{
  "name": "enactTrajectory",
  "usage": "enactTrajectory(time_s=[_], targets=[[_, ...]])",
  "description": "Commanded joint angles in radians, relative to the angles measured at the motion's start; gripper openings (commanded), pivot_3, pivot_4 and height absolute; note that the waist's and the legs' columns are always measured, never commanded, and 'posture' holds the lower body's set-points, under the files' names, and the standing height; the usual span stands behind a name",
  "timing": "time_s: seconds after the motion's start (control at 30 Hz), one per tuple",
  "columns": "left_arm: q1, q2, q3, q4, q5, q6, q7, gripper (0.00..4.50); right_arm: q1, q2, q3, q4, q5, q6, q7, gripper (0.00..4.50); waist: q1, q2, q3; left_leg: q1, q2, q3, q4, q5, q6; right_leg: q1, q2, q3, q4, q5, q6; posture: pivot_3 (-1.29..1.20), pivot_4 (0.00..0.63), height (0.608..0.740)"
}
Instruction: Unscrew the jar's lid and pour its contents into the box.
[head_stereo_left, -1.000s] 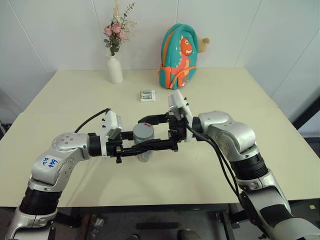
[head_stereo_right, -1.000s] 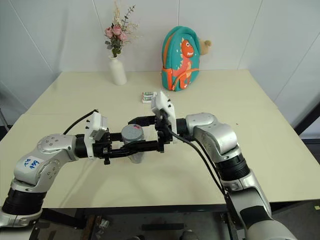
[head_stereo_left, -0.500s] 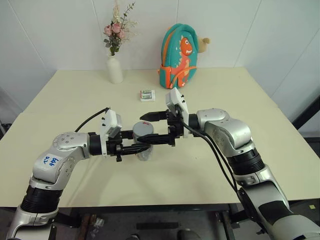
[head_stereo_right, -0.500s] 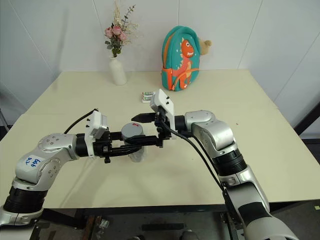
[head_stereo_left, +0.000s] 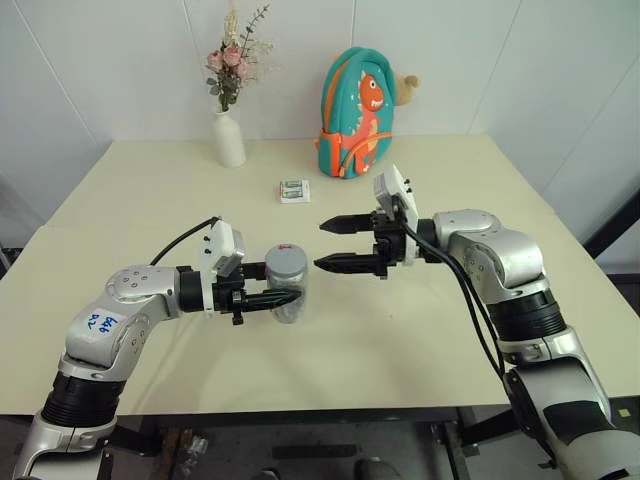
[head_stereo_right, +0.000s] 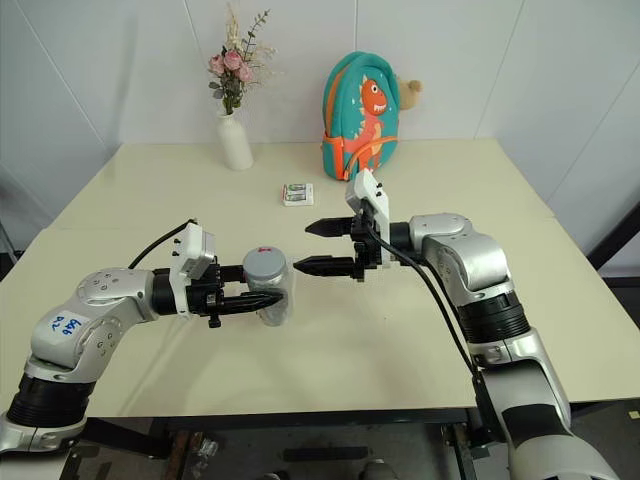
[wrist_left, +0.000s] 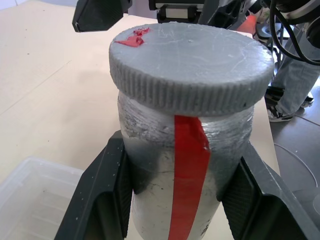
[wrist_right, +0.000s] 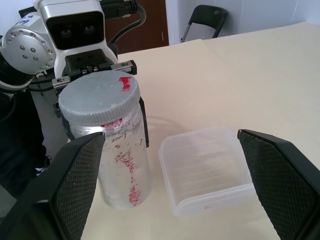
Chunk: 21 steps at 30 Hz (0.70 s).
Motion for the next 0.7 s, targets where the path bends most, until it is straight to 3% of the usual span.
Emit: enactTrajectory(time_s=[0.03, 0.4, 0.7], targets=[[0.002, 0.000, 0.016, -0.035, -0.014, -0.009, -0.003, 1.97, 0.011, -0.027, -0.022, -0.066, 0.052, 0.025, 0.069, 4.47, 0.001, 0.000, 0.000, 0.000, 0.000, 0.000, 0.000, 0.000, 0.000, 0.000, 0.000, 0.000, 0.000, 0.000, 0.000, 0.00, 0.150, 0.740], [-0.011, 0.000, 0.006, -0.027, -0.016, -0.006, -0.018, 1.97, -0.032, 0.122, -0.038, -0.131, 0.068, 0.024, -0.081, 4.47, -0.001, 0.000, 0.000, 0.001, 0.001, 0.000, 0.000, 0.000, 0.000, 0.000, 0.001, 0.000, 0.001, 0.000, 0.000, 0.00, 0.150, 0.740], [-0.055, -0.017, -0.017, 0.002, -0.005, -0.009, -0.035, 1.97, -0.035, 0.168, 0.019, -0.140, 0.038, 0.009, -0.087, 4.47, 0.001, 0.000, 0.000, 0.000, 0.000, 0.000, 0.000, 0.000, 0.000, 0.000, 0.000, 0.000, 0.001, 0.000, 0.000, 0.00, 0.150, 0.740]])
